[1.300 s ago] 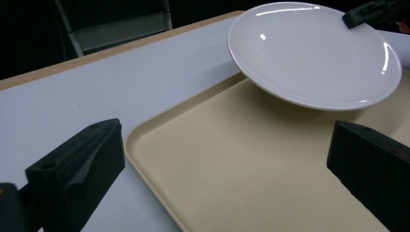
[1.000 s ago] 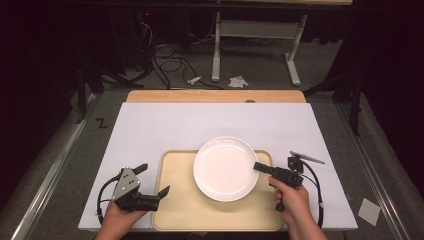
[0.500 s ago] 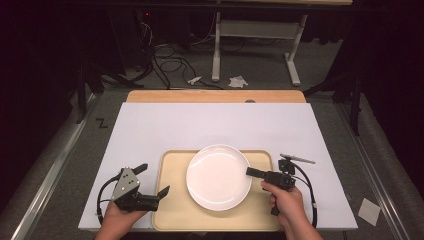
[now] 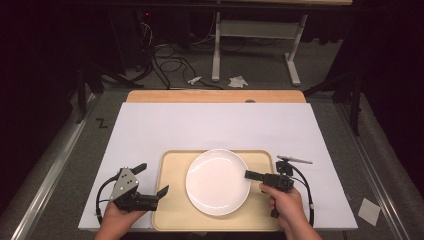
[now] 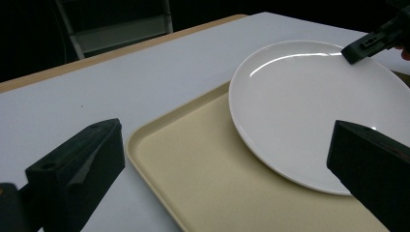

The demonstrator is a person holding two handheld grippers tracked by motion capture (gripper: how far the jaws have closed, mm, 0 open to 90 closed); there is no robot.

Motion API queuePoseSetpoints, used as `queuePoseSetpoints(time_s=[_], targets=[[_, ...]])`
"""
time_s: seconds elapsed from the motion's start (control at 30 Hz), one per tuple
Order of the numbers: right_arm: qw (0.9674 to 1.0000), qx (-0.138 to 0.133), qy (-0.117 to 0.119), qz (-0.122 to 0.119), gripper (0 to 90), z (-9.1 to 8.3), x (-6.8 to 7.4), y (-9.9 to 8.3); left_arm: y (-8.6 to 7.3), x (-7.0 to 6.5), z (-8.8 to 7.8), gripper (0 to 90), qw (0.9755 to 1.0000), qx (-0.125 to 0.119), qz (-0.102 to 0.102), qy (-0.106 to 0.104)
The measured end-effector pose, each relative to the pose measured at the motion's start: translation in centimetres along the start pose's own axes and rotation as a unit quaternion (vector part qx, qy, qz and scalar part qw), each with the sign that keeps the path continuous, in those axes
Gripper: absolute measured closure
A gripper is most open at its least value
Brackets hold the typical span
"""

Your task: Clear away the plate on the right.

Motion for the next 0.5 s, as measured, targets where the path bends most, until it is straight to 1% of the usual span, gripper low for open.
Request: queuePoseSetpoints(time_s=[0.17, 0.3, 0.37, 0.47, 0.5], targets=[[0.9999, 0.011, 0.001, -0.001, 88.7, 0.22, -0.20, -0.05, -0.02, -0.05, 0.07, 0.9, 1.0000, 0.002, 0.001, -0.001], [0.9999, 0.012, -0.004, -0.005, 88.4, 0.27, -0.23, -0.02, -0.04, -0.03, 0.10, 0.9, 1.0000, 0.003, 0.000, -0.002], [0.9998, 0.014, -0.009, -0.006, 87.9, 0.27, -0.34, -0.02, -0.05, -0.06, 0.13, 0.9, 1.0000, 0.002, 0.000, -0.002], [0.9995, 0.018, -0.019, -0.015, 86.9, 0.32, -0.49, -0.06, -0.05, -0.07, 0.16, 0.9, 1.0000, 0.003, 0.001, -0.002], [0.9995, 0.018, -0.021, -0.015, 86.7, 0.35, -0.50, -0.05, -0.05, -0.07, 0.16, 0.9, 1.0000, 0.003, 0.001, -0.003]])
Point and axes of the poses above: each handheld gripper's, and its own axes: z roughly forward along the jaws, y roughly out of its top, x roughly to its left, the point moved 1 cm from there along z, roughly forward along the jaws
